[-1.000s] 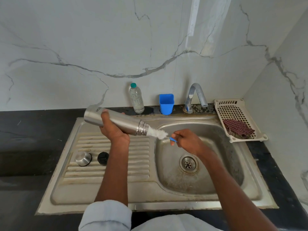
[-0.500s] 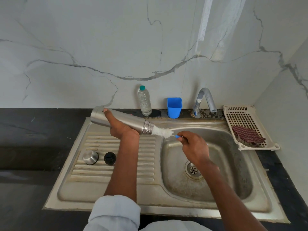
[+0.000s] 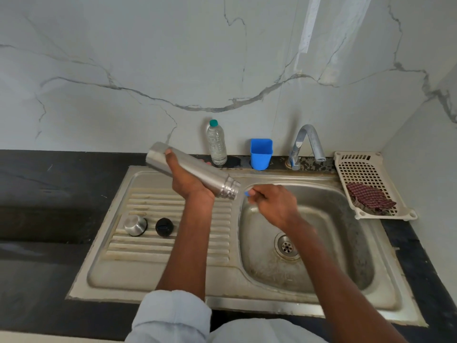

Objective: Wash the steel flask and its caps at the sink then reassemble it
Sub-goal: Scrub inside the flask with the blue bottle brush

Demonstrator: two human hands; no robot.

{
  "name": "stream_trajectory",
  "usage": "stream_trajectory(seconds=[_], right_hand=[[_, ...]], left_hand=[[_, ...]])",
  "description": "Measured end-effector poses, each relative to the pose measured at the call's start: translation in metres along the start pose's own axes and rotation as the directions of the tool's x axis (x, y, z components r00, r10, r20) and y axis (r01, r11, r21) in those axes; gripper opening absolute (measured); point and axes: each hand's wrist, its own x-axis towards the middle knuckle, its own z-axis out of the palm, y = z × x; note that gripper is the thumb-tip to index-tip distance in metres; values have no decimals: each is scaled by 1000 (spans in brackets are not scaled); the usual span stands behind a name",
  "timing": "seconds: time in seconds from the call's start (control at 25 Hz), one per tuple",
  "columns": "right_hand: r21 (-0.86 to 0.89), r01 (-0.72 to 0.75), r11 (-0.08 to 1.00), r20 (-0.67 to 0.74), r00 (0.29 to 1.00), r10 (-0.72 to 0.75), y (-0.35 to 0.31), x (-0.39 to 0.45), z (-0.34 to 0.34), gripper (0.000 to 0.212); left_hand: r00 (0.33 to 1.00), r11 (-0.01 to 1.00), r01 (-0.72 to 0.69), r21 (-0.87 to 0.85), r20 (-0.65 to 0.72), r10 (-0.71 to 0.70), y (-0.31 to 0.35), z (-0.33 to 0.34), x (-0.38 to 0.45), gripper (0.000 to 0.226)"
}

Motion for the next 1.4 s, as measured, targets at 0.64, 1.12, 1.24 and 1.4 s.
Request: stream_trajectory(seconds=[0.64, 1.12, 1.24, 1.4], right_hand=[[151, 186, 971, -17, 982, -186, 29, -6, -4, 20], [246, -53, 968, 100, 995, 29, 31, -6, -22, 39], [222, -44, 974, 85, 996, 26, 19, -4, -17, 38], [382, 32, 923, 183, 977, -110, 26, -8, -30, 19]], left_hand=[[997, 997, -70, -45, 15, 70, 19, -12, 11, 67], [999, 998, -37, -60, 34, 40, 17, -6, 3, 61], [997, 998, -48, -43, 60, 51, 13, -5, 1, 56], [998, 994, -50, -94, 40, 54, 32, -13, 8, 53]])
